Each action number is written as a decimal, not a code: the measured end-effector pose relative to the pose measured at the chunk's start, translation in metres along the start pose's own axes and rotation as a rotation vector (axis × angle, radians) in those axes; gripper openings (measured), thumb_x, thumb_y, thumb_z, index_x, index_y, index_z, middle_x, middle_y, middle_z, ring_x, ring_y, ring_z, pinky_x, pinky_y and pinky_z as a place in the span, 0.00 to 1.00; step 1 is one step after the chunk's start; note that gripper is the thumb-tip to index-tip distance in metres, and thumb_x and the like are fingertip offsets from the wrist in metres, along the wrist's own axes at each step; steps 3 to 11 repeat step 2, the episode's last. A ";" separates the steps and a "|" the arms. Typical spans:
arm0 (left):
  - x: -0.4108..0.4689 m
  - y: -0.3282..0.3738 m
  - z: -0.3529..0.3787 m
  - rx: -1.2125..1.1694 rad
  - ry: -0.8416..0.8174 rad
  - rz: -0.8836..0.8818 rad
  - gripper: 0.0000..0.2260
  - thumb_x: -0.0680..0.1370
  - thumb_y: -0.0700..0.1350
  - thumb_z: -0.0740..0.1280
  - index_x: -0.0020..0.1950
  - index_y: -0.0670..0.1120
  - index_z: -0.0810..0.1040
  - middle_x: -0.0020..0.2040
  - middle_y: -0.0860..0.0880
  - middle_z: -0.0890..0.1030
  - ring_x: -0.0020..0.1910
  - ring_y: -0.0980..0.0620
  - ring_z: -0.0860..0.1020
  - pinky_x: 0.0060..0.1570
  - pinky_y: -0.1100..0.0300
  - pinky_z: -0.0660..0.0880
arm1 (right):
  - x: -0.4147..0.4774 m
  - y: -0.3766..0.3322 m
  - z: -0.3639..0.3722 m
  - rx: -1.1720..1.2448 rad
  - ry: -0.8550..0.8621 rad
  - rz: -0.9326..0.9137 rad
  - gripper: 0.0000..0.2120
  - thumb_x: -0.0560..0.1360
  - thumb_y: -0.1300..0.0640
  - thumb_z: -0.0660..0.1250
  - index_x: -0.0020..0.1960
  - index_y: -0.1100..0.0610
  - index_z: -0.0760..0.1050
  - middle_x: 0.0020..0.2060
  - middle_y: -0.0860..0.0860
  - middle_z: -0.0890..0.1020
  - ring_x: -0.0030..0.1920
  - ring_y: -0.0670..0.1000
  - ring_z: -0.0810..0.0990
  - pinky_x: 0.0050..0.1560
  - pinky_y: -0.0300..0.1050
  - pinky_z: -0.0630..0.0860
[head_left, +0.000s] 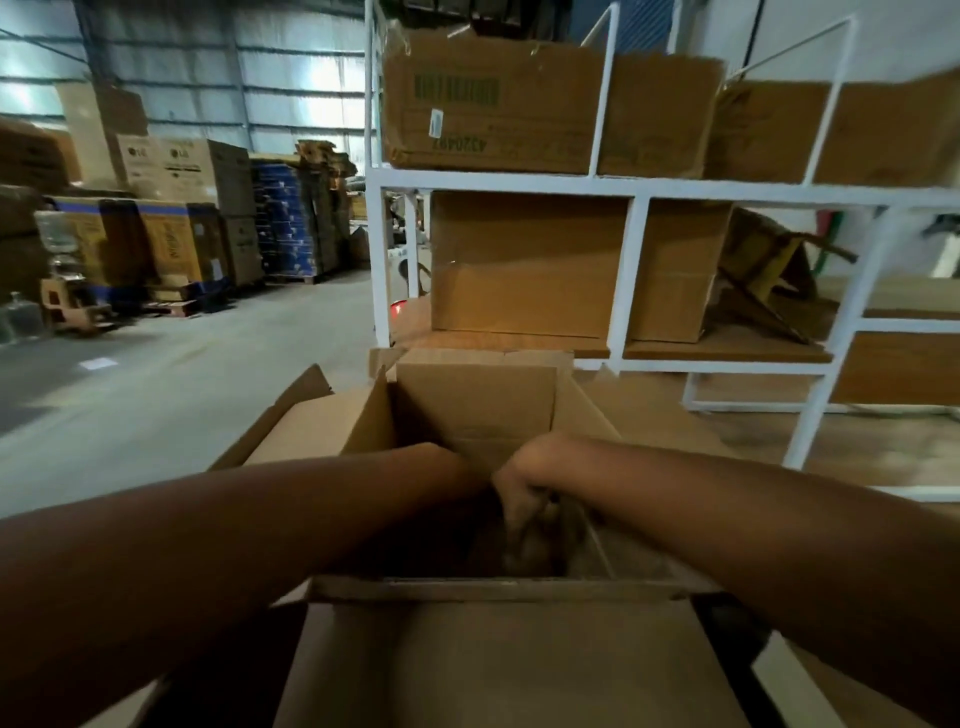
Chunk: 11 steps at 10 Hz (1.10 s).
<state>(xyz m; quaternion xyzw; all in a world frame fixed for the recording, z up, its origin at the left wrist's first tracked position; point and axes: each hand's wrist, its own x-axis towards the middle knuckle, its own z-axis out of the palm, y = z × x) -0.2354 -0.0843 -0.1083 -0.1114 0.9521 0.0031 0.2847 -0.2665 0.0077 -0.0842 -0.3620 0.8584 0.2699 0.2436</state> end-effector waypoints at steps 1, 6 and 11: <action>-0.042 0.006 -0.009 0.081 0.149 0.018 0.21 0.83 0.45 0.59 0.75 0.42 0.64 0.74 0.42 0.67 0.73 0.44 0.65 0.69 0.54 0.61 | -0.046 0.008 0.000 0.119 0.182 -0.033 0.26 0.71 0.41 0.73 0.61 0.58 0.77 0.54 0.52 0.77 0.57 0.58 0.76 0.60 0.55 0.74; -0.089 0.016 -0.017 0.144 0.340 0.147 0.20 0.80 0.49 0.65 0.71 0.47 0.70 0.68 0.46 0.73 0.66 0.46 0.73 0.62 0.55 0.68 | -0.098 0.012 0.006 0.188 0.397 -0.058 0.19 0.74 0.41 0.70 0.53 0.56 0.77 0.46 0.49 0.78 0.50 0.54 0.77 0.51 0.51 0.75; -0.089 0.016 -0.017 0.144 0.340 0.147 0.20 0.80 0.49 0.65 0.71 0.47 0.70 0.68 0.46 0.73 0.66 0.46 0.73 0.62 0.55 0.68 | -0.098 0.012 0.006 0.188 0.397 -0.058 0.19 0.74 0.41 0.70 0.53 0.56 0.77 0.46 0.49 0.78 0.50 0.54 0.77 0.51 0.51 0.75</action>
